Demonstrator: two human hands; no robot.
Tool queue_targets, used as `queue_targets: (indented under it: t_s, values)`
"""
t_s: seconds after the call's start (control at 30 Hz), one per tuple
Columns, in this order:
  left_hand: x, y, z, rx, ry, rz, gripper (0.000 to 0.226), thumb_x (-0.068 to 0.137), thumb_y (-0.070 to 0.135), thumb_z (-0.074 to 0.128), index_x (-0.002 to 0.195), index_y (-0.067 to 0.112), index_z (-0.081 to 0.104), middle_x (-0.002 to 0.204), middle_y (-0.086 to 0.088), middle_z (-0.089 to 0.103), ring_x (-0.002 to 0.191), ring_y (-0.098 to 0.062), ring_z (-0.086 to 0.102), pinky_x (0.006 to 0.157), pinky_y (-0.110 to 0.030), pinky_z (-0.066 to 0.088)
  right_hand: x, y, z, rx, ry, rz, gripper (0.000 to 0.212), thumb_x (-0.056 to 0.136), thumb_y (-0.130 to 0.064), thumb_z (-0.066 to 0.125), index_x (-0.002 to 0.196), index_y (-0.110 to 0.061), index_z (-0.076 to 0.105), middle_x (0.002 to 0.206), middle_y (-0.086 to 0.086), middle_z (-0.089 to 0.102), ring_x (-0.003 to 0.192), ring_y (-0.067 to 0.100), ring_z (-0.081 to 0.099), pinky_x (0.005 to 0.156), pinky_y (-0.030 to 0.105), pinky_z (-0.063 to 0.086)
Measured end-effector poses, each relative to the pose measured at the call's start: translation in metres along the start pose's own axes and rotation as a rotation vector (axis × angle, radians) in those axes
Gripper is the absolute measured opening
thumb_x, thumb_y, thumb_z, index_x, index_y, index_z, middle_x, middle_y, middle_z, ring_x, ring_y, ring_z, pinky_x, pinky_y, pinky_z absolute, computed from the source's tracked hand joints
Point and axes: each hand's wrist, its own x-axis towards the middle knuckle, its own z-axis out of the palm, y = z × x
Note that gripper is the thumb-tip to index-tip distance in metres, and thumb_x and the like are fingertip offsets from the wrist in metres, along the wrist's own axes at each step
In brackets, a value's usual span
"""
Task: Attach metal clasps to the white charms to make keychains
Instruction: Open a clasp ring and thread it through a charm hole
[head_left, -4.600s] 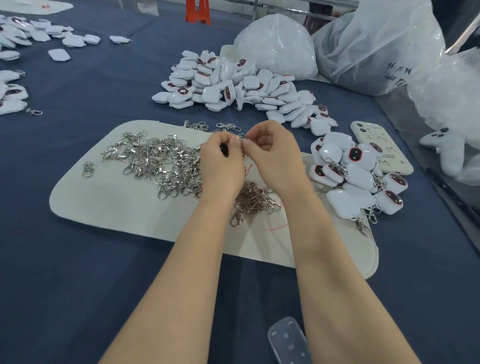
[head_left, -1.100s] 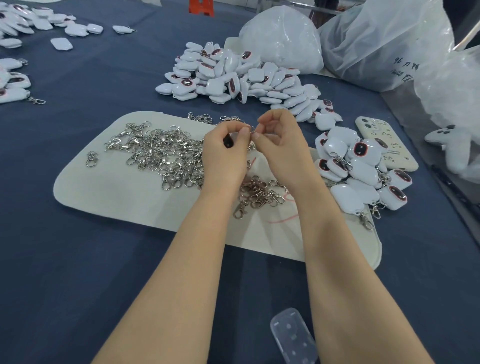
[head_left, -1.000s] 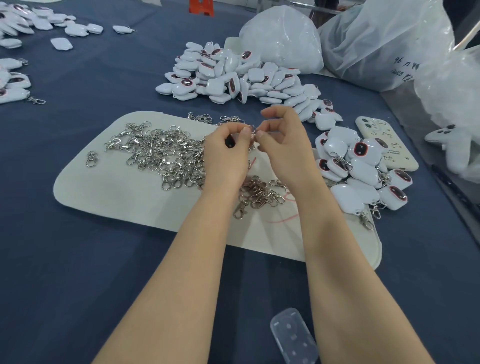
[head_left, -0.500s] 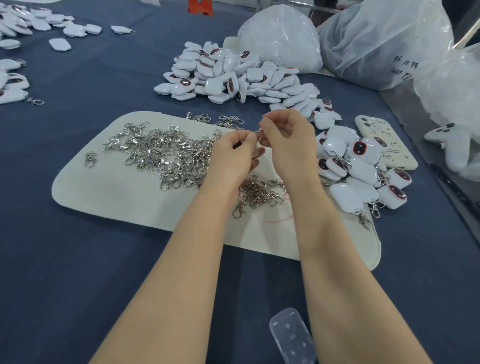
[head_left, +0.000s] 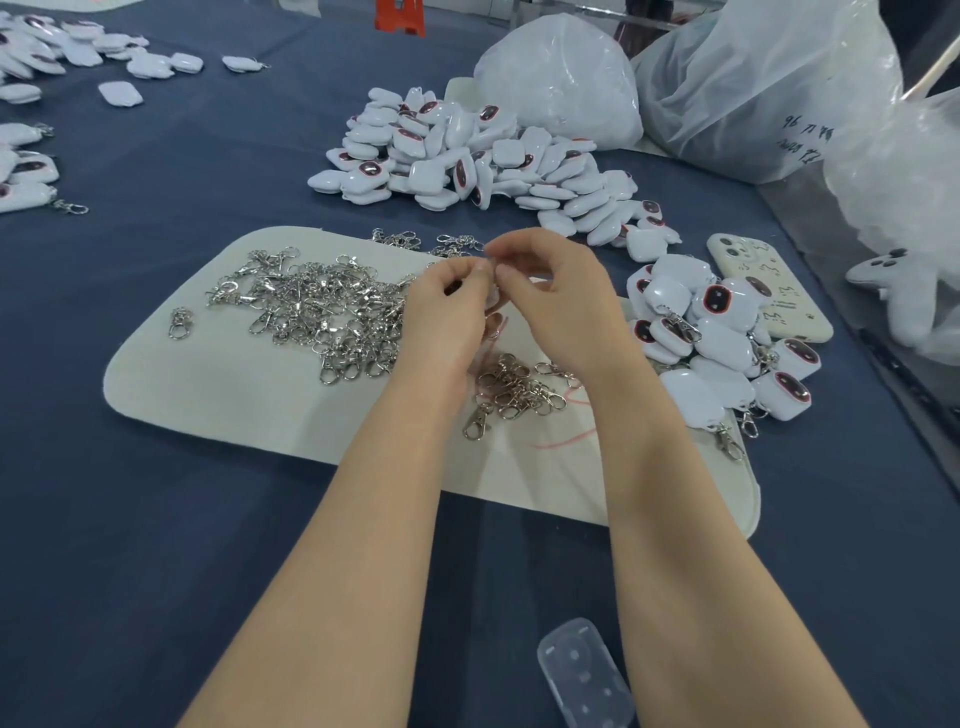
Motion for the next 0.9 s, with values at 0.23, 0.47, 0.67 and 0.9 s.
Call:
queue_targets:
  t_s: [0.23, 0.47, 0.67, 0.9]
  values:
    - [-0.002, -0.003, -0.002, 0.572, 0.175, 0.434, 0.009, 0.093, 0.014, 0.056, 0.086, 0.021, 0.055, 0.117, -0.007, 0.045, 0.089, -0.01, 0.044, 0.071, 0.004, 0.029, 0.0, 0.004, 0.007, -0.054, 0.015, 0.013, 0.018, 0.09, -0.004, 0.05, 0.098, -0.018, 0.06, 0.096, -0.004, 0.063, 0.089, 0.009, 0.056, 0.077, 0.016, 0.042]
    - [-0.001, -0.004, -0.004, 0.545, 0.2, 0.479, 0.011, 0.091, 0.012, 0.058, 0.085, 0.021, 0.056, 0.115, -0.002, 0.035, 0.089, 0.018, 0.034, 0.074, 0.008, 0.024, -0.003, 0.004, 0.011, 0.006, -0.066, 0.016, 0.027, 0.085, -0.005, 0.057, 0.109, -0.018, 0.056, 0.094, -0.013, 0.06, 0.089, 0.002, 0.059, 0.079, 0.014, 0.047]
    - [0.001, -0.004, -0.004, 0.559, 0.219, 0.466, 0.007, 0.092, 0.013, 0.058, 0.087, 0.018, 0.057, 0.126, -0.011, 0.04, 0.095, 0.003, 0.034, 0.075, 0.009, 0.023, -0.003, 0.007, 0.018, -0.054, 0.061, -0.005, 0.016, 0.09, -0.006, 0.052, 0.101, -0.015, 0.058, 0.081, 0.003, 0.068, 0.072, 0.013, 0.058, 0.072, 0.029, 0.047]
    - [0.002, -0.009, -0.004, 0.592, 0.241, 0.463, 0.005, 0.094, 0.012, 0.054, 0.093, 0.013, 0.059, 0.131, -0.01, 0.036, 0.102, -0.003, 0.037, 0.07, 0.012, 0.018, -0.003, 0.007, 0.013, -0.026, 0.052, -0.001, 0.012, 0.091, -0.01, 0.056, 0.094, -0.019, 0.063, 0.084, -0.003, 0.069, 0.081, 0.011, 0.064, 0.076, 0.023, 0.048]
